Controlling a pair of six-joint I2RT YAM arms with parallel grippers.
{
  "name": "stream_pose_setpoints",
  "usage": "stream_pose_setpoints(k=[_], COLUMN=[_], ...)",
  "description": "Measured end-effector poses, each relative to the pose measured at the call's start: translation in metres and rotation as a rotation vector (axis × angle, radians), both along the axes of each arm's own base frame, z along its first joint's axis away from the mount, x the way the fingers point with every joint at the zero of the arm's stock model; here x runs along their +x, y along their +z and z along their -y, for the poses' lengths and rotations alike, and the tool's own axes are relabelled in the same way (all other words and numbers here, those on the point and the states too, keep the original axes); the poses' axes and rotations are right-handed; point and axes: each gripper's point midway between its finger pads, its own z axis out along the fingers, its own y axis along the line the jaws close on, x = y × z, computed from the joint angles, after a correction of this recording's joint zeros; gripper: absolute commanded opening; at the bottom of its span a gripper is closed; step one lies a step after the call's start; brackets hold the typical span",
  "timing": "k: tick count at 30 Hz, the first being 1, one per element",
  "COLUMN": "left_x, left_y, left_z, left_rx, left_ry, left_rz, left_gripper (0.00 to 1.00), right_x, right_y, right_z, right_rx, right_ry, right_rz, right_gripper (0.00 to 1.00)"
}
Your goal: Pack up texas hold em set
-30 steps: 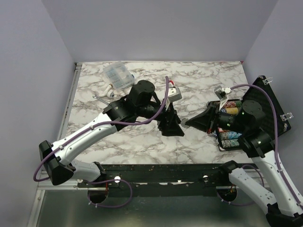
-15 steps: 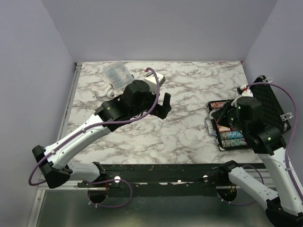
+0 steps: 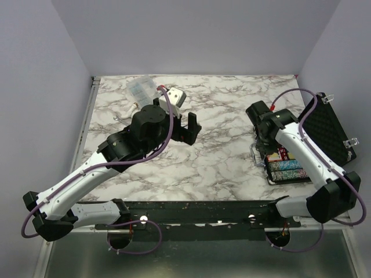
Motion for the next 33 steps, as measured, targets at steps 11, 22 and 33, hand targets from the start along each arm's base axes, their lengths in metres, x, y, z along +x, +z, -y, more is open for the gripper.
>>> stream_pose_setpoints(k=[11,22,33], left_x=[-0.022,-0.031,-0.029], left_y=[0.0,-0.001,-0.002], left_z=[0.014,0.019,0.017], left_rx=[0.034,0.079,0.103], left_ry=[-0.047,-0.052,-0.033], left_rz=[0.052,0.117,0.139], left_gripper=[0.99,0.98,0.98], right_x=[-0.007,-0.003,-0.001], right_y=[-0.056,-0.077,-0.082], right_z=[0.011,0.024,0.032], right_rx=[-0.161,-0.312,-0.377], right_ry=[-0.051,-0.083,-0.079], right_rz=[-0.249,-0.326,-0.343], right_gripper=[0.01,0.01,0.06])
